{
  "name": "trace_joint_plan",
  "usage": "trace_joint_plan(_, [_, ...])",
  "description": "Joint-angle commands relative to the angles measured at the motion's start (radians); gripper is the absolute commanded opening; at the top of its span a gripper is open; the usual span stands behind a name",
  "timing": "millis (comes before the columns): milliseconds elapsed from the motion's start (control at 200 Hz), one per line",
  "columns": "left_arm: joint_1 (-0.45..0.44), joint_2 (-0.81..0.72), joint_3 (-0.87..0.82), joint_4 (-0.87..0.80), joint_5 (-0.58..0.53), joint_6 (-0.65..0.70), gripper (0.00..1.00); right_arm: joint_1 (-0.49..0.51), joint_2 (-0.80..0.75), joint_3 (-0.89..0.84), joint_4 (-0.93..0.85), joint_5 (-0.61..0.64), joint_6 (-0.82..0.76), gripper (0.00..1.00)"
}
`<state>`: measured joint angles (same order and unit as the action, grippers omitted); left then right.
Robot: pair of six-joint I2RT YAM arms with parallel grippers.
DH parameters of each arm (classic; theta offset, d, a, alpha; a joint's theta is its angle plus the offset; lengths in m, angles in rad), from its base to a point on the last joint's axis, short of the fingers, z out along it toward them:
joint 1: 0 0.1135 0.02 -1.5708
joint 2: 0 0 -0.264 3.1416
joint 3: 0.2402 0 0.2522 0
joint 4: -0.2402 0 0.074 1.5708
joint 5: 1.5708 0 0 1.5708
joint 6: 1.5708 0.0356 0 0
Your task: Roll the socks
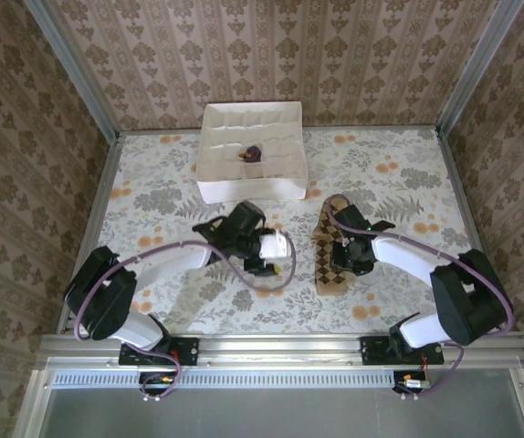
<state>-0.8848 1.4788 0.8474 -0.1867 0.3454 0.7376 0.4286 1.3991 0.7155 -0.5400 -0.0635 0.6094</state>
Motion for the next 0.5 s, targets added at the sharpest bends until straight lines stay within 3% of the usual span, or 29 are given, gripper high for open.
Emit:
trace_joint_plan(0, [-0.085, 0.003, -0.091, 0.249, 0.014, 0.195, 0.69, 0.019, -0.102, -0.038, -0.002, -0.028, 0.047, 0.35])
trace_joint_plan(230, [-0.277, 0.199, -0.039, 0.425, -0.123, 0.212, 0.66, -0.045, -0.287, -0.129, -0.062, 0.013, 0.027, 0.41])
trace_joint_plan(495, [-0.321, 0.380, 0.109, 0.379, -0.140, 0.117, 0.64, -0.114, -0.393, -0.174, -0.096, -0.009, -0.015, 0.42])
